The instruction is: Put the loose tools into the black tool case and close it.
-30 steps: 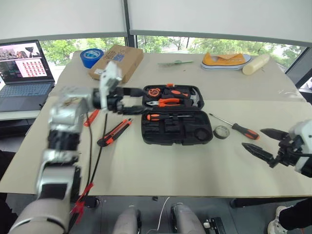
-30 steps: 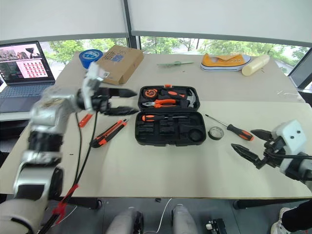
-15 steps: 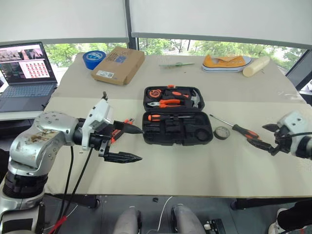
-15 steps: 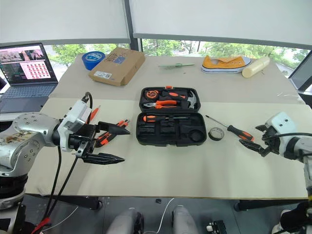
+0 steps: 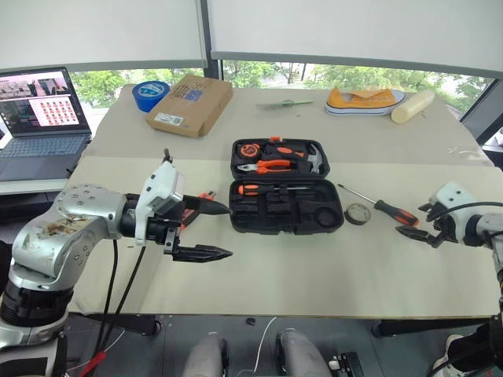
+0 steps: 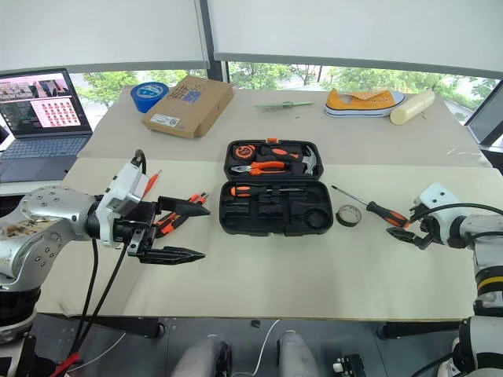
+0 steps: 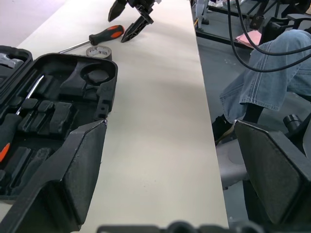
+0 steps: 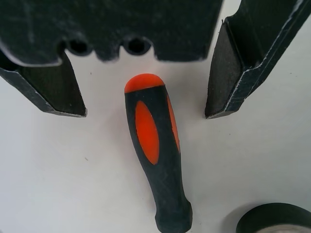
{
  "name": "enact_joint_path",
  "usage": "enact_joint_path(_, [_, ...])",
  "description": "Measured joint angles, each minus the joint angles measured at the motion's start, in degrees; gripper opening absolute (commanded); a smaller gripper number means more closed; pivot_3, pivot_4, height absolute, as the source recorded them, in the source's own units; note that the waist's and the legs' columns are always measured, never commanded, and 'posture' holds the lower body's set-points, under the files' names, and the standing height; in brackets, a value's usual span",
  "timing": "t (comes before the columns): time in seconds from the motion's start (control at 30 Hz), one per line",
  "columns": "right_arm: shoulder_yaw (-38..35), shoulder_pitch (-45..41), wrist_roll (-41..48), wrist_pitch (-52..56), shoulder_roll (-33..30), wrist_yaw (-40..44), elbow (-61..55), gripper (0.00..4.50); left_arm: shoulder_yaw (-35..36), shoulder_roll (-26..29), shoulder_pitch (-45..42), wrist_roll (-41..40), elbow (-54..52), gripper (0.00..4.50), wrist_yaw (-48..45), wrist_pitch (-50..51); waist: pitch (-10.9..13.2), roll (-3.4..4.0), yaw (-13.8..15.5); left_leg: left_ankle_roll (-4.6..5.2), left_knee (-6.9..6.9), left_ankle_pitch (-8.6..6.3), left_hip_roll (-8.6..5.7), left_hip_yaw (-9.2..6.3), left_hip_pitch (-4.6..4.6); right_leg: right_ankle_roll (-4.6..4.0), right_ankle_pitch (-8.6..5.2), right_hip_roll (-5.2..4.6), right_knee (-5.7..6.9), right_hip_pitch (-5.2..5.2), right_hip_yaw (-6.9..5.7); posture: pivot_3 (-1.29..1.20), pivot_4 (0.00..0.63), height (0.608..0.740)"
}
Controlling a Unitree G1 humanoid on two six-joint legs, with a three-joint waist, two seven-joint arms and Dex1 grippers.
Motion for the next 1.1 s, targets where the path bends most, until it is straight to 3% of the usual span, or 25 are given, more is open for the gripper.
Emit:
enact_joint_path(0.03, [0.0, -0.2, 0.0, -0.2, 0.2, 0.3, 0.4, 3.54, -0.1, 0.0, 0.0, 0.0, 0.0, 4.5, 0.1, -0.2, 0.0, 0.0, 0.0, 0.0, -0.01, 0.0, 0.0, 0.0, 0.0, 0.0, 0.0, 0.0, 0.0, -0.01, 0.0, 0.0, 0.15, 0.735])
enact_joint_path(0.23, [0.0, -1.0, 0.2, -1.5, 1.4, 0.8, 2.6, 1.35, -0.9, 0.1, -0.2, 0.0, 0.0, 4.5, 0.7, -1.1, 0.0, 0.0, -0.1, 0.0, -0.01, 0.0, 0.0, 0.0, 0.02, 0.0, 0.0, -0.01, 0.0, 0.03, 0.0, 0.0, 0.15, 0.735])
enact_joint_path(0.3, [-0.1, -1.0, 0.3, -2.0, 1.6, 1.2, 2.7, 0.97, -1.0, 0.4, -0.2, 0.0, 0.0, 4.5, 0.9, -1.2, 0.0, 0.0, -0.1, 0.0, -0.01, 0.0, 0.0, 0.0, 0.02, 0.0, 0.0, 0.0, 0.0, 0.03, 0.0, 0.0, 0.15, 0.735])
enact_joint_path(0.5, [-1.5, 1.5, 1.9, -1.4, 1.3, 3.5, 0.1, 0.96, -1.7, 1.0, -0.5, -0.2, 0.9, 4.5, 0.7, -1.2, 0.0, 0.0, 0.0, 0.0, -0.01, 0.0, 0.0, 0.0, 0.01, 0.0, 0.0, -0.01, 0.0, 0.02, 0.0, 0.0, 0.15, 0.735])
enact_joint_path(0.7, [-7.2, 11.9, 8.2, 5.6, -3.2, 7.6, -17.1, 0.96, -2.6, 1.3, -0.9, -0.3, 3.4, 4.5, -0.5, -1.2, 0.2, 0.35, 0.3, 0.0, -0.01, 0.0, -0.02, 0.02, -0.05, 0.02, 0.01, -0.08, 0.01, -0.04, 0.05, 0.0, 0.15, 0.735])
enact_joint_path(0.87, [-11.0, 10.3, 14.4, 12.8, -8.2, 11.5, -34.0, 0.96, -4.8, 1.1, -3.0, -0.3, 5.0, 4.5, -2.6, -1.9, 0.2, 0.41, -0.4, 0.03, -0.04, -0.02, 0.07, 0.02, 0.06, 0.01, 0.0, 0.11, 0.03, -0.01, 0.04, 0.0, 0.15, 0.735])
enact_joint_path(1.0, [-3.4, 2.9, 15.0, 14.9, -5.7, 16.6, -42.6, 0.96, -5.9, 1.2, -3.6, 0.9, 7.9, 4.5, -3.9, -3.7, 0.2, 0.37, -1.1, 0.03, -0.06, -0.02, 0.06, 0.0, 0.02, 0.01, 0.0, 0.11, 0.03, -0.06, 0.02, 0.0, 0.15, 0.735])
enact_joint_path(1.1, [4.6, -2.2, 10.2, 12.7, -2.2, 18.1, -40.7, 0.96, -5.2, 2.4, -3.2, 0.9, 8.1, 4.5, -4.1, -3.8, 0.2, 0.37, -1.0, 0.03, -0.06, -0.02, 0.01, 0.04, -0.1, 0.01, 0.0, 0.03, -0.04, -0.16, 0.01, 0.0, 0.15, 0.735])
